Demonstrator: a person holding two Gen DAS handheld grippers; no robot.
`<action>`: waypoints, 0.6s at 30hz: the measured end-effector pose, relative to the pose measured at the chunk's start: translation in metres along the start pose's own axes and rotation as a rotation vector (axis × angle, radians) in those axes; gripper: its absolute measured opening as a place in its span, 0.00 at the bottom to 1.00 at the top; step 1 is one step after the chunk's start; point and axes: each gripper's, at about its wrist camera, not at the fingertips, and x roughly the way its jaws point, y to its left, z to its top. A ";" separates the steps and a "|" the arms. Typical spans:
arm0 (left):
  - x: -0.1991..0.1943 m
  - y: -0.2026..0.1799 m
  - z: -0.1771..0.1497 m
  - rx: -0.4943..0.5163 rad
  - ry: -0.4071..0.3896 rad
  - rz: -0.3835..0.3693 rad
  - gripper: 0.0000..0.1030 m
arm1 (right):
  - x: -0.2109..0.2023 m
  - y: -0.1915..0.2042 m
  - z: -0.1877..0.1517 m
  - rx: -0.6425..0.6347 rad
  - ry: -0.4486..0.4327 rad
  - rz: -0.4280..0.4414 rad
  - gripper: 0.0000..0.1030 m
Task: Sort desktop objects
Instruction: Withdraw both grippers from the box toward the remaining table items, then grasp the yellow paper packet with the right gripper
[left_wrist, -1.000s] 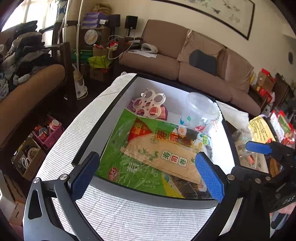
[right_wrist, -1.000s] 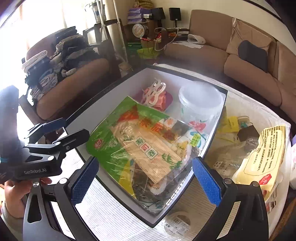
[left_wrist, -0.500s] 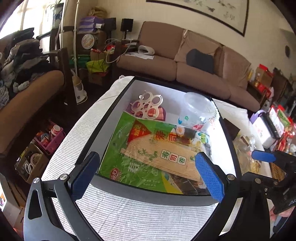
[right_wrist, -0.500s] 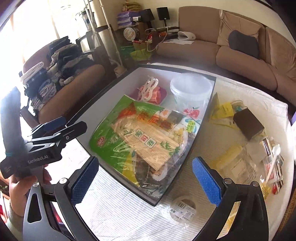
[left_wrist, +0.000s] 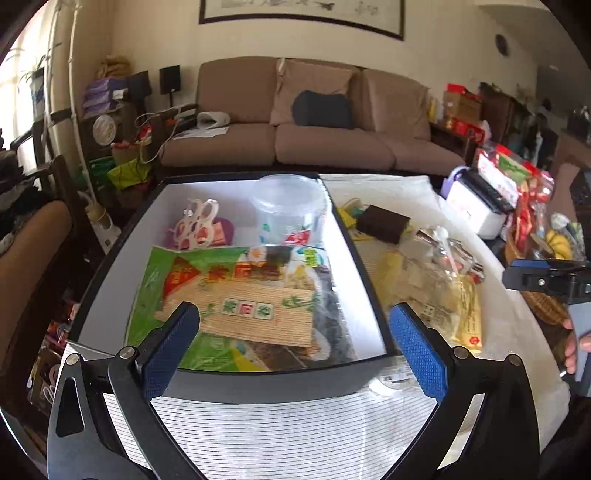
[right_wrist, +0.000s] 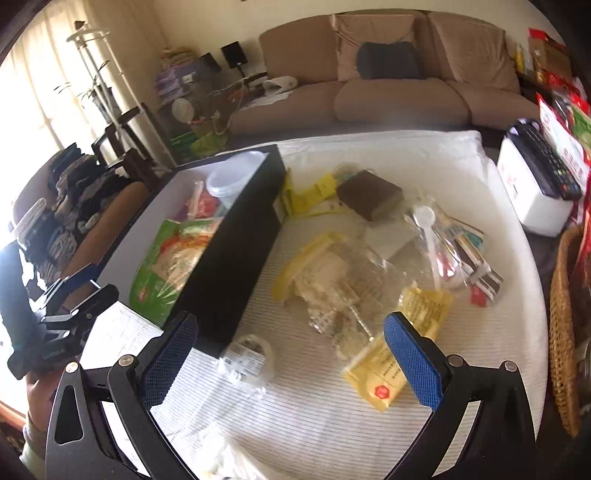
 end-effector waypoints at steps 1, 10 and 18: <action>0.003 -0.011 0.000 0.014 0.009 -0.016 1.00 | 0.001 -0.009 -0.005 0.018 0.002 -0.003 1.00; 0.020 -0.088 -0.015 0.160 0.090 -0.137 1.00 | 0.007 -0.073 -0.040 0.149 0.012 0.025 1.00; 0.035 -0.124 -0.027 0.247 0.098 -0.082 1.00 | 0.033 -0.122 -0.052 0.257 0.088 0.071 1.00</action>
